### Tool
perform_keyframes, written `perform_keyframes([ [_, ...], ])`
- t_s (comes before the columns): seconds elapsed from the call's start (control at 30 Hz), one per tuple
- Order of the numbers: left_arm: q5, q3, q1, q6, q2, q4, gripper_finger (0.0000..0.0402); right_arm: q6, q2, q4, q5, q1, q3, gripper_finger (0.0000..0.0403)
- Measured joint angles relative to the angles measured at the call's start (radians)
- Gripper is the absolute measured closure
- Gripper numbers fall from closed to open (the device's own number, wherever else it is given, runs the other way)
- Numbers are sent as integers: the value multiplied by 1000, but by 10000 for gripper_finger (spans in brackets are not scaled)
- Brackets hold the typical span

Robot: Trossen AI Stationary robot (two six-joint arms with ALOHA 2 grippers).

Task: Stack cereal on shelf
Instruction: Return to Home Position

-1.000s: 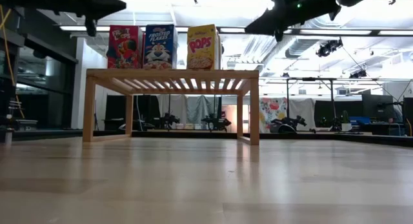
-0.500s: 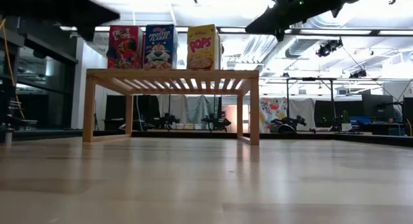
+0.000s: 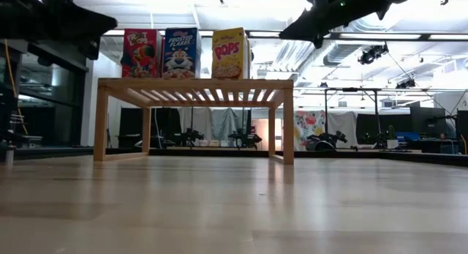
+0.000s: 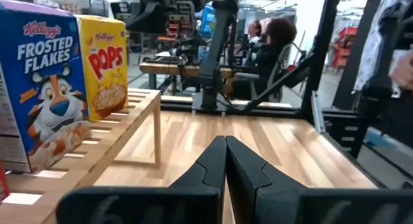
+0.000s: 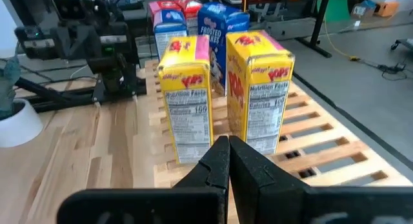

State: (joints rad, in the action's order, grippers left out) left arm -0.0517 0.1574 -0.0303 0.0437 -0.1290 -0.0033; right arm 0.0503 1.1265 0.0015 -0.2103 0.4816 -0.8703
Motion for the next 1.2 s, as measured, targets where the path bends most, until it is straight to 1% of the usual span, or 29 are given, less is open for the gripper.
perform_keyframes([
  [0.07,-1,-6,-7,6,14,-1,401,1,-13,-22,-4,0,0,403],
  [0.23,-14,-145,-28,26,23,178,401,-2,-71,-73,-7,0,0,403],
  [0.3,-41,-145,-36,43,21,130,402,-20,-101,-98,-8,0,0,403],
  [0.37,-54,-146,-41,28,21,126,401,-24,-134,-144,-11,0,0,403],
  [0.57,-38,-146,-42,-32,34,141,401,-17,-211,-330,-90,0,2,403],
  [0.67,-53,-146,-42,-39,31,128,401,-17,-248,-385,-109,-17,8,403],
  [0.73,-72,-146,-42,-45,31,115,401,-30,-284,-337,-121,-41,56,403],
  [0.8,-74,-146,-42,-53,32,107,401,-55,-326,-261,-141,-67,135,403],
  [0.87,-66,-146,-42,-55,31,92,401,-96,-378,-148,-142,-95,246,403],
  [0.97,-65,-146,-42,-28,31,88,401,-162,-446,71,-141,-122,440,403],
  [1.03,-64,-146,-42,-2,31,81,401,-197,-474,225,-140,-121,567,403],
  [1.1,-64,-146,-42,5,31,82,401,-223,-482,381,-139,-99,664,403],
  [1.13,-64,-146,-42,5,31,79,401,-241,-479,449,-140,-82,701,403],
  [1.2,-64,-146,-42,5,31,77,401,-275,-469,525,-159,-48,756,403],
])
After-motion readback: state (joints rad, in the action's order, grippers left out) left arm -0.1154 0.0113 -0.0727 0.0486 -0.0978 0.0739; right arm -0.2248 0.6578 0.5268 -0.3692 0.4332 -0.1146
